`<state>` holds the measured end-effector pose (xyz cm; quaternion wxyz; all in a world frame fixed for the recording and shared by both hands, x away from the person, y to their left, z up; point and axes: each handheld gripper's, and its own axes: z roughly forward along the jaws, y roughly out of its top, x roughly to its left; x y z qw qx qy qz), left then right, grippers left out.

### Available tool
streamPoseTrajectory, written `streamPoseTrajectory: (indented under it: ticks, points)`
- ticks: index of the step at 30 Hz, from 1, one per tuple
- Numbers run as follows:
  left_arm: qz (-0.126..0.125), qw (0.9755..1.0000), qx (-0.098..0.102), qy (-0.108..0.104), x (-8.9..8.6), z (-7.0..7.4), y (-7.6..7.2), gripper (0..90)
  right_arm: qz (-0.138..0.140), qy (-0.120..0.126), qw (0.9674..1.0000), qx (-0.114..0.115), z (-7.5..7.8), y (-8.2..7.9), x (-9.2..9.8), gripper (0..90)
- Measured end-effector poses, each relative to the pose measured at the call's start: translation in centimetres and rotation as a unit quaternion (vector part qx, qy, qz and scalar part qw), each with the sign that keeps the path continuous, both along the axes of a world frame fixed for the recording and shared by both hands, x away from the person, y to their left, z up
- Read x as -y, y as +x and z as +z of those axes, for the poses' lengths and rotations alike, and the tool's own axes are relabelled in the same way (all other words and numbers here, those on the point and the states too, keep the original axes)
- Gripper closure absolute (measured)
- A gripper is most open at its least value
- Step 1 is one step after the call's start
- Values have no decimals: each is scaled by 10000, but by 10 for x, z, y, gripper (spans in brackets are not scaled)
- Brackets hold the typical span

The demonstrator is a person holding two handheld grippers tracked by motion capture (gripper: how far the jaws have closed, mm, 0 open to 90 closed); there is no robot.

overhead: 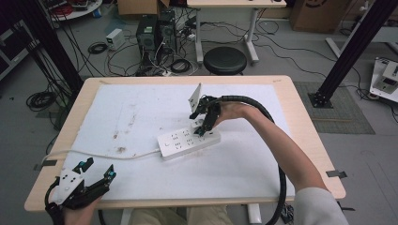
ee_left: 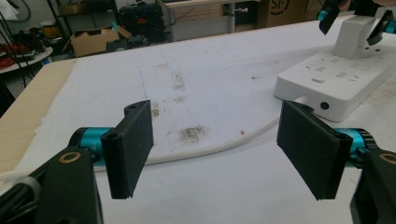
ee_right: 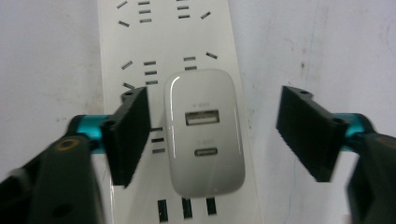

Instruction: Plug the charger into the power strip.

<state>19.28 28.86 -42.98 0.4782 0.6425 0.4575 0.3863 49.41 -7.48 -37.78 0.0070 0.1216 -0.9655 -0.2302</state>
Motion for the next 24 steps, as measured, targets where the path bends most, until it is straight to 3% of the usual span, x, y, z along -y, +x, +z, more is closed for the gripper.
streamPoseTrajectory:
  ticks: [3,5,10,11,14,15,18,24]
  points:
    - [-14,10000,-1,0,0,-1,2,271,-130,61,9999,-79,1,-3,7,218]
    - [-21,10000,-25,-7,0,-2,5,271,-313,203,9990,-249,2,-5,13,219]
    - [-56,10000,-39,-28,-1,-3,11,266,-612,330,9974,-183,0,-10,21,219]
    - [-59,10000,-57,-27,-1,-4,12,256,-826,475,9953,-141,1,-17,27,219]
    - [-75,9999,-103,-87,-2,-5,16,253,-892,552,9944,-93,2,-20,30,219]
    - [-79,9999,-110,-83,-3,-6,17,237,-1092,801,9908,-23,6,-31,38,219]
    - [-79,9998,-157,-110,-6,-7,20,226,-1338,1036,9856,-9,9,-40,46,219]
    - [-103,9996,-198,-168,-10,-7,25,215,-1887,1144,9752,172,9,-56,64,219]
